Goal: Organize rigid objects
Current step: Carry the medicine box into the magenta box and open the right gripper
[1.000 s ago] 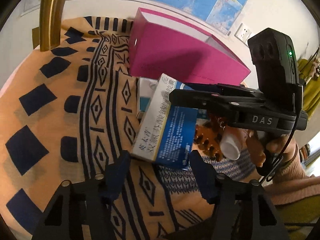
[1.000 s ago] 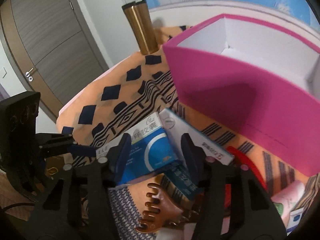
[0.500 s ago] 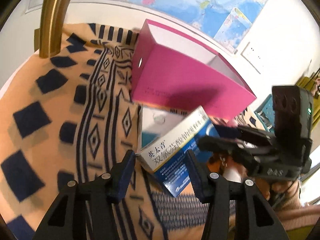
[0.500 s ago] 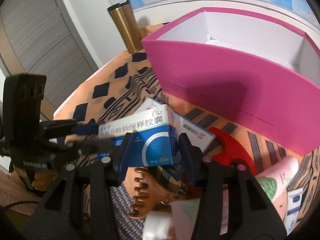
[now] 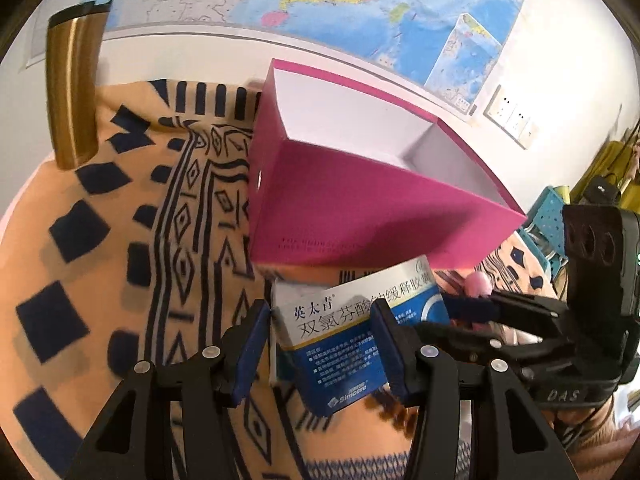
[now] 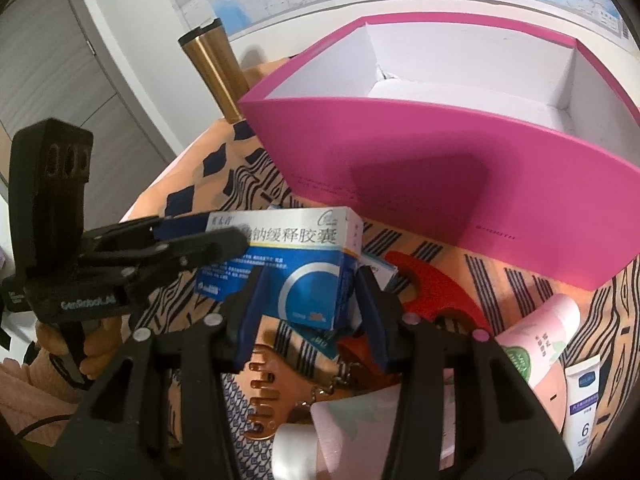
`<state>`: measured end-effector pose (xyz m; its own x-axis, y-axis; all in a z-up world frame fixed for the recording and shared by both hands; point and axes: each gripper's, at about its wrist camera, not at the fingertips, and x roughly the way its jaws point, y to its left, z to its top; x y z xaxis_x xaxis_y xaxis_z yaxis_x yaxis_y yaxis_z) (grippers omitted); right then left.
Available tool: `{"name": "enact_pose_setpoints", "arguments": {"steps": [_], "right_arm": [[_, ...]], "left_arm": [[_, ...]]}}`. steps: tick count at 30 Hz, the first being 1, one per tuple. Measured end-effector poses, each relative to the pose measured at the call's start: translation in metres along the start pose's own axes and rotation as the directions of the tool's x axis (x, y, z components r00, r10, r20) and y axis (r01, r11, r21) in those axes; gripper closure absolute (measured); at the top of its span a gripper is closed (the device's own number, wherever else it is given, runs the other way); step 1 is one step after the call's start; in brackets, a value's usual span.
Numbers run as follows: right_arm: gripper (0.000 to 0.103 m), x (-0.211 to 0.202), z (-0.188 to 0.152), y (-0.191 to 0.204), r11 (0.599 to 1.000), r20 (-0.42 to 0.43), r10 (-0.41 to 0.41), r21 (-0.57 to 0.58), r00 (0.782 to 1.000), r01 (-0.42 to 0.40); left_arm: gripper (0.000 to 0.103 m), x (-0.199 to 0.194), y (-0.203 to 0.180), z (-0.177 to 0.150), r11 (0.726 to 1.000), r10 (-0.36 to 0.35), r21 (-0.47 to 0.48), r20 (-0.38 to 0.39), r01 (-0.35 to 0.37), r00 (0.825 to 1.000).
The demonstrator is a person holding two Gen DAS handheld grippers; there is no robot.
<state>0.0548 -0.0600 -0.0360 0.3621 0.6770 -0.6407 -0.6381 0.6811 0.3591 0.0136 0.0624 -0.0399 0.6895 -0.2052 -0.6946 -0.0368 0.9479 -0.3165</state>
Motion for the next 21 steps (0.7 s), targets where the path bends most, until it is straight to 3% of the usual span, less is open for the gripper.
{"name": "enact_pose_setpoints", "arguments": {"steps": [9, 14, 21], "right_arm": [[0.06, 0.004, 0.0, -0.018, 0.995, -0.004, 0.051, 0.085, 0.999, -0.051], [0.06, 0.006, 0.002, -0.018, 0.994, -0.004, 0.065, 0.09, 0.998, -0.064], [0.06, -0.013, 0.01, -0.008, 0.998, 0.022, 0.031, 0.057, 0.999, -0.032]], "left_arm": [[0.045, -0.011, 0.003, -0.009, 1.0, -0.009, 0.006, 0.008, 0.009, 1.0], [0.049, -0.006, -0.007, -0.015, 0.999, -0.041, 0.034, -0.036, 0.042, 0.999], [0.049, -0.022, -0.02, 0.001, 0.997, -0.063, 0.056, 0.021, 0.061, 0.998]]}}
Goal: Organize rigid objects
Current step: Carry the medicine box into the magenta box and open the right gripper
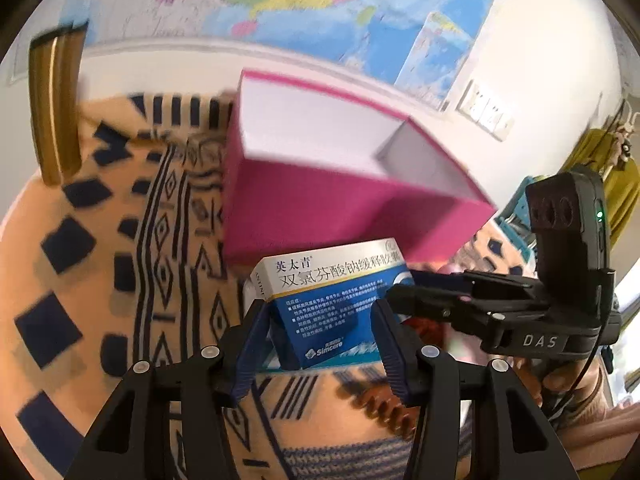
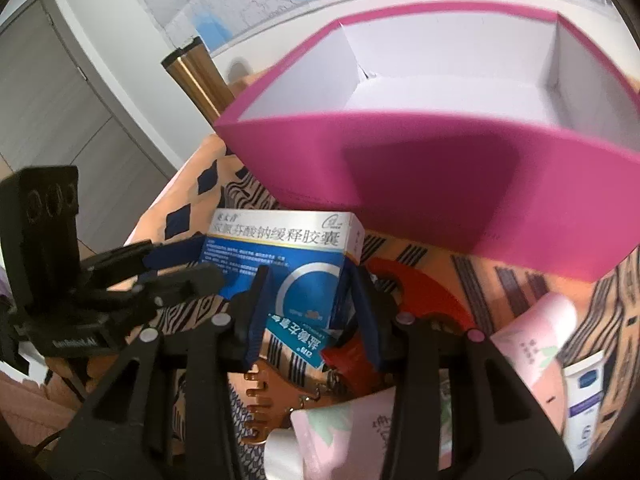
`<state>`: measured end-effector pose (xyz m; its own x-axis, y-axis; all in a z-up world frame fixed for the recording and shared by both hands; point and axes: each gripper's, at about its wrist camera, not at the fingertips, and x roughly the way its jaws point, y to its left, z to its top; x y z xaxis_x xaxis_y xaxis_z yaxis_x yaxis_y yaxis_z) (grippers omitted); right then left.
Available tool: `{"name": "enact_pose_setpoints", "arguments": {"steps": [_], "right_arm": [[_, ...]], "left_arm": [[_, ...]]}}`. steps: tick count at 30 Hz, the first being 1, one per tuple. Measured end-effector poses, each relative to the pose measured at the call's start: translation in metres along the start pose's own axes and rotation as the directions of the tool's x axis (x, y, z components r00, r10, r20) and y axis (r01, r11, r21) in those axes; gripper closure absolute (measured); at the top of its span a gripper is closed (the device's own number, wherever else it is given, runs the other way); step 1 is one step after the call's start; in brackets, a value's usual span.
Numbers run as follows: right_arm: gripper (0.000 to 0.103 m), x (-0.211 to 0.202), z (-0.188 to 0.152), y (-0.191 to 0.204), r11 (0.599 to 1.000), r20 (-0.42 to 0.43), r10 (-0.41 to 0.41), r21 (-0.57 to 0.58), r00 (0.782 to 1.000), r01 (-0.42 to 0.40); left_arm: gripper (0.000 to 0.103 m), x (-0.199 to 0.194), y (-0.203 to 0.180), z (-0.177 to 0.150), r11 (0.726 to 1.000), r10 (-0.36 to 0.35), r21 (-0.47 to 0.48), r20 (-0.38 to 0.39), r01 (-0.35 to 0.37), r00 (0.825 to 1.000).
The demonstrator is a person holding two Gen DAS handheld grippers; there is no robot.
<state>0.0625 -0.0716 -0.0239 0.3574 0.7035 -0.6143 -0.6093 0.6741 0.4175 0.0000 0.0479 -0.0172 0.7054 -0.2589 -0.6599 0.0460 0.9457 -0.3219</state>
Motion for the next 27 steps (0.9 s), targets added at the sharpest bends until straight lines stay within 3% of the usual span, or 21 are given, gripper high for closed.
{"name": "enact_pose_setpoints", "arguments": {"steps": [6, 11, 17, 27], "right_arm": [[0.059, -0.037, 0.029, 0.016, 0.997, 0.095, -0.018, -0.071, 0.995, 0.024], [0.059, -0.058, 0.062, 0.017, 0.994, 0.173, -0.028, -0.096, 0.984, 0.046], [0.06, -0.04, 0.087, -0.002, 0.995, 0.157, -0.061, -0.067, 0.986, 0.072], [0.06, 0.007, 0.09, -0.031, 0.997, 0.017, -0.071, -0.01, 0.997, 0.071]], "left_arm": [[0.045, -0.028, -0.022, 0.039, 0.996, -0.002, 0.087, 0.117, -0.008, 0.993], [0.045, -0.029, -0.029, 0.082, 0.99, -0.004, 0.137, 0.186, -0.022, 0.983], [0.045, 0.005, -0.015, 0.11, 0.993, 0.013, 0.112, 0.142, -0.029, 0.99], [0.046, 0.054, 0.003, 0.105, 0.994, 0.085, 0.065, 0.001, -0.085, 0.996]]}}
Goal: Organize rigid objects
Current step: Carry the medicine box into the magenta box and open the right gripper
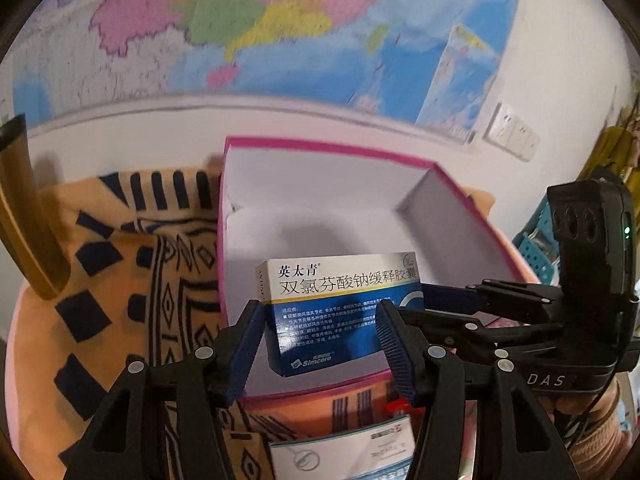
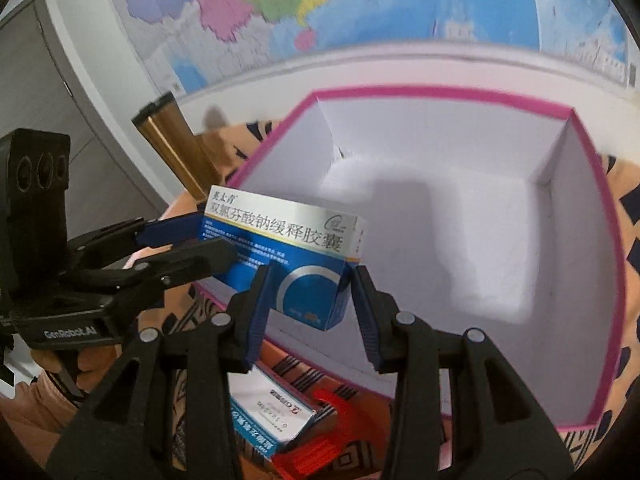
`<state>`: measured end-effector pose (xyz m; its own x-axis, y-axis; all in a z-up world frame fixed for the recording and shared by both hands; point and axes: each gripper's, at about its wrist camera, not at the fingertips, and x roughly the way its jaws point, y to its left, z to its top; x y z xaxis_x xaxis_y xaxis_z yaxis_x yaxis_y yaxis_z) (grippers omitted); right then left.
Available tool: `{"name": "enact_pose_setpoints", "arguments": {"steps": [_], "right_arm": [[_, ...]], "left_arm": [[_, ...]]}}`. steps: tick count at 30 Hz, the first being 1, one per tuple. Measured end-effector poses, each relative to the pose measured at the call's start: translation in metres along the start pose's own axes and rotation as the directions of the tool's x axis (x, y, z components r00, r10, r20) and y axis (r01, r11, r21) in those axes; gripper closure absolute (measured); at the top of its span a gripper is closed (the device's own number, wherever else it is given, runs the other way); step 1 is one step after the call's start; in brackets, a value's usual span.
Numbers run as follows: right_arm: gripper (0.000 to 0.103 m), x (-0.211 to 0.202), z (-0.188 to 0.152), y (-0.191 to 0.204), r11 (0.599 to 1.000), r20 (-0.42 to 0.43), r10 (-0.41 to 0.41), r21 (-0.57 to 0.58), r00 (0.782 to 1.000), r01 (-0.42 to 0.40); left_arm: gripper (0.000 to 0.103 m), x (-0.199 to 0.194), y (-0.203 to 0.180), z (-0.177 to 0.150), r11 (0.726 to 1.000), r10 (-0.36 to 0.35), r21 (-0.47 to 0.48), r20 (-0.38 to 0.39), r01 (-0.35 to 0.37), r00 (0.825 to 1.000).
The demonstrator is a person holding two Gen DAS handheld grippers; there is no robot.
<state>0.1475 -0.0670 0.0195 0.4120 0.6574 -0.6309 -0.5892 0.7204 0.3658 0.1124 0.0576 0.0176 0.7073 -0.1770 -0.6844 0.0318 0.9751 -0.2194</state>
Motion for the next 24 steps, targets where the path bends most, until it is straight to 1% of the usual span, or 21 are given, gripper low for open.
{"name": "enact_pose_setpoints", "arguments": {"steps": [1, 4, 6, 9, 11, 13, 14, 15, 17, 18, 19, 20, 22, 24], "right_arm": [[0.06, 0.004, 0.001, -0.001, 1.0, -0.012, 0.001, 0.004, 1.0, -0.001], [0.06, 0.01, 0.003, -0.002, 1.0, -0.03, -0.006, 0.011, 1.0, 0.007], [0.06, 0.013, 0.006, -0.003, 1.0, -0.036, -0.011, 0.019, 0.999, 0.012], [0.06, 0.007, 0.004, -0.003, 1.0, -0.018, -0.003, 0.027, 1.0, 0.004], [0.06, -0.008, -0.002, -0.001, 1.0, 0.026, 0.015, 0.019, 1.0, -0.016], [0.059, -0.031, -0.011, -0.001, 1.0, 0.084, 0.029, -0.004, 0.996, -0.029], [0.057, -0.043, -0.016, 0.0, 0.999, 0.11, 0.035, -0.018, 0.993, -0.033], [0.053, -0.056, -0.022, 0.001, 0.999, 0.136, 0.035, -0.031, 0.99, -0.031], [0.048, -0.084, -0.039, 0.0, 0.998, 0.188, 0.028, -0.056, 0.982, -0.018], [0.047, -0.091, -0.044, -0.001, 0.998, 0.196, 0.019, -0.06, 0.98, -0.008], [0.046, -0.102, -0.056, -0.005, 0.998, 0.205, -0.01, -0.063, 0.979, 0.024], [0.046, -0.106, -0.061, -0.007, 0.997, 0.205, -0.03, -0.062, 0.978, 0.044], [0.046, -0.111, -0.079, -0.017, 0.994, 0.18, -0.09, -0.044, 0.979, 0.1], [0.046, -0.108, -0.095, -0.034, 0.993, 0.139, -0.114, 0.002, 0.984, 0.115]], "left_arm": [[0.046, 0.0, -0.002, 0.0, 1.0, 0.016, 0.01, 0.002, -0.016, 1.0], [0.046, -0.001, -0.003, 0.0, 0.999, 0.033, 0.001, -0.001, -0.033, 0.999], [0.046, -0.005, -0.004, 0.0, 0.998, 0.058, -0.001, 0.013, -0.058, 0.998], [0.046, -0.015, -0.007, -0.002, 0.998, 0.063, 0.002, 0.045, -0.063, 0.997], [0.044, -0.026, -0.012, -0.007, 0.998, 0.047, 0.026, 0.072, -0.049, 0.996], [0.041, -0.04, -0.02, -0.017, 0.998, -0.017, 0.06, 0.096, 0.011, 0.995], [0.04, -0.049, -0.026, -0.024, 0.995, -0.064, 0.083, 0.105, 0.055, 0.992], [0.037, -0.054, -0.031, -0.03, 0.991, -0.094, 0.1, 0.11, 0.083, 0.99], [0.035, -0.062, -0.042, -0.046, 0.978, -0.179, 0.128, 0.097, 0.166, 0.979], [0.035, -0.063, -0.046, -0.052, 0.97, -0.213, 0.136, 0.083, 0.201, 0.974], [0.035, -0.062, -0.051, -0.061, 0.958, -0.258, 0.145, 0.053, 0.248, 0.965], [0.035, -0.061, -0.056, -0.068, 0.949, -0.282, 0.152, 0.029, 0.275, 0.959], [0.035, -0.054, -0.066, -0.084, 0.934, -0.321, 0.155, -0.034, 0.322, 0.947], [0.035, -0.045, -0.074, -0.099, 0.924, -0.344, 0.143, -0.09, 0.354, 0.935]]}}
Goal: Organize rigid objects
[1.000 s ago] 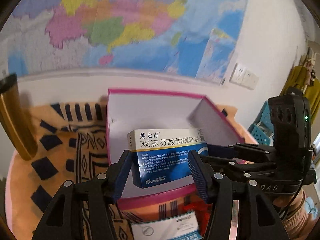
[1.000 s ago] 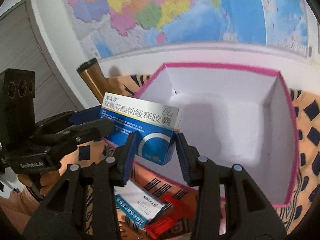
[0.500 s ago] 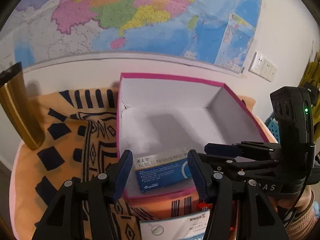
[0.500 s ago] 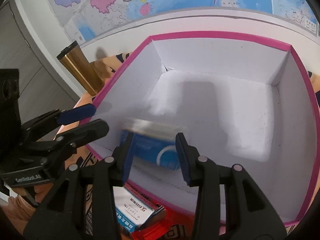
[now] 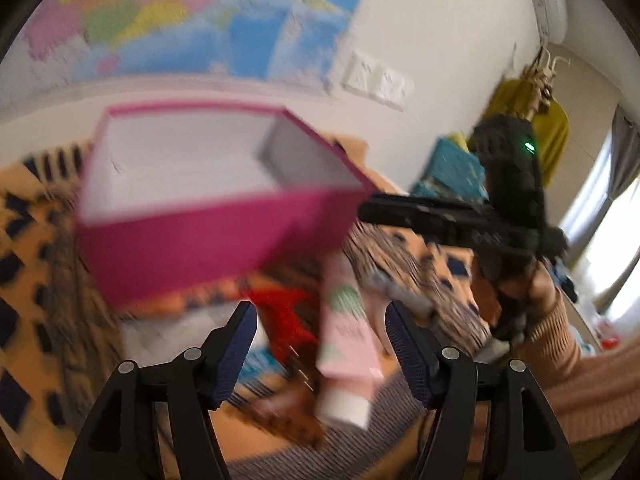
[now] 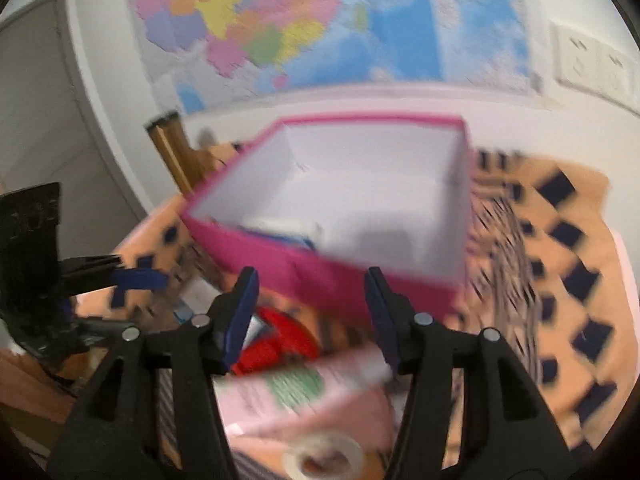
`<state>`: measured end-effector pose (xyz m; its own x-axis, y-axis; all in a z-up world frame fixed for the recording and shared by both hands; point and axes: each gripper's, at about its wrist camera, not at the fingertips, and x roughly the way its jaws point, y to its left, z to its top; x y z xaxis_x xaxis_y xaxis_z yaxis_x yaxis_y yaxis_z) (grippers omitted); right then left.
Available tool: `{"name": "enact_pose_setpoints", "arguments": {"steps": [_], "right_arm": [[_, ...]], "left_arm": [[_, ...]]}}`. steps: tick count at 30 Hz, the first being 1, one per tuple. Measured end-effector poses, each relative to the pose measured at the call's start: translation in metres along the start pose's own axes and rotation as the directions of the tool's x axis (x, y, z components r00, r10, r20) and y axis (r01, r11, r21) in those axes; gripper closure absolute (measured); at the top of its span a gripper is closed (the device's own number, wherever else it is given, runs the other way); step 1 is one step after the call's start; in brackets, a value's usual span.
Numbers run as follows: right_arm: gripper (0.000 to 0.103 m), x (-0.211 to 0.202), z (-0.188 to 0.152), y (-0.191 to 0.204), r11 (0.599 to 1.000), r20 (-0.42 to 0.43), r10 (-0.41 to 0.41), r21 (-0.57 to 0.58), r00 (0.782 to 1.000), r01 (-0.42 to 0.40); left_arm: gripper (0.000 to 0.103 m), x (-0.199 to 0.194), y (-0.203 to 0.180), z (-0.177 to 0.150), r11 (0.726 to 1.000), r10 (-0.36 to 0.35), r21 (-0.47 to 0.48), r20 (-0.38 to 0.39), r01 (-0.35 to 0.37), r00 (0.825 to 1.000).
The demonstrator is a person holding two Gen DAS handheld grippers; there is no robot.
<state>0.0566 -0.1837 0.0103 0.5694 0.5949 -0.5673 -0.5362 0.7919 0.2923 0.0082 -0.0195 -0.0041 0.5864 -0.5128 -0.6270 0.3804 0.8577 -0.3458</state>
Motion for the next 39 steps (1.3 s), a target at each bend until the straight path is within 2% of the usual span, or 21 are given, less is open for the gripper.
{"name": "enact_pose_setpoints", "arguments": {"steps": [5, 14, 17, 21, 22, 27, 31, 39], "right_arm": [[0.046, 0.017, -0.026, -0.029, 0.995, -0.075, 0.0, 0.099, 0.997, 0.008], [0.046, 0.047, -0.035, -0.043, 0.989, -0.113, 0.033, 0.146, 0.993, -0.016], [0.046, 0.054, -0.037, -0.046, 0.986, -0.119, 0.052, 0.163, 0.991, -0.032], [0.046, 0.053, -0.039, -0.042, 0.986, -0.118, 0.084, 0.155, 0.989, -0.066], [0.046, 0.052, -0.039, -0.039, 0.987, -0.119, 0.09, 0.147, 0.989, -0.073], [0.047, 0.044, -0.043, -0.034, 0.987, -0.115, 0.09, 0.143, 0.989, -0.073], [0.047, 0.036, -0.05, -0.029, 0.985, -0.105, 0.086, 0.158, 0.991, -0.069], [0.05, 0.029, -0.058, -0.022, 0.981, -0.082, 0.09, 0.178, 0.993, -0.074]], "left_arm": [[0.035, 0.022, -0.002, -0.021, 0.995, -0.065, -0.076, -0.086, 0.058, 0.994], [0.037, 0.032, -0.017, -0.028, 0.995, -0.062, -0.08, -0.127, 0.052, 0.99], [0.046, 0.038, -0.017, -0.027, 0.995, -0.054, -0.093, -0.141, 0.041, 0.989], [0.071, 0.04, -0.01, -0.027, 0.992, -0.036, -0.128, -0.159, 0.015, 0.987], [0.075, 0.042, -0.008, -0.026, 0.991, -0.034, -0.137, -0.166, 0.011, 0.986], [0.076, 0.045, 0.002, -0.025, 0.985, -0.016, -0.17, -0.165, -0.013, 0.986], [0.077, 0.046, 0.008, -0.021, 0.98, 0.036, -0.186, -0.162, -0.066, 0.986], [0.078, 0.049, 0.014, -0.017, 0.973, 0.089, -0.197, -0.16, -0.12, 0.983]]}}
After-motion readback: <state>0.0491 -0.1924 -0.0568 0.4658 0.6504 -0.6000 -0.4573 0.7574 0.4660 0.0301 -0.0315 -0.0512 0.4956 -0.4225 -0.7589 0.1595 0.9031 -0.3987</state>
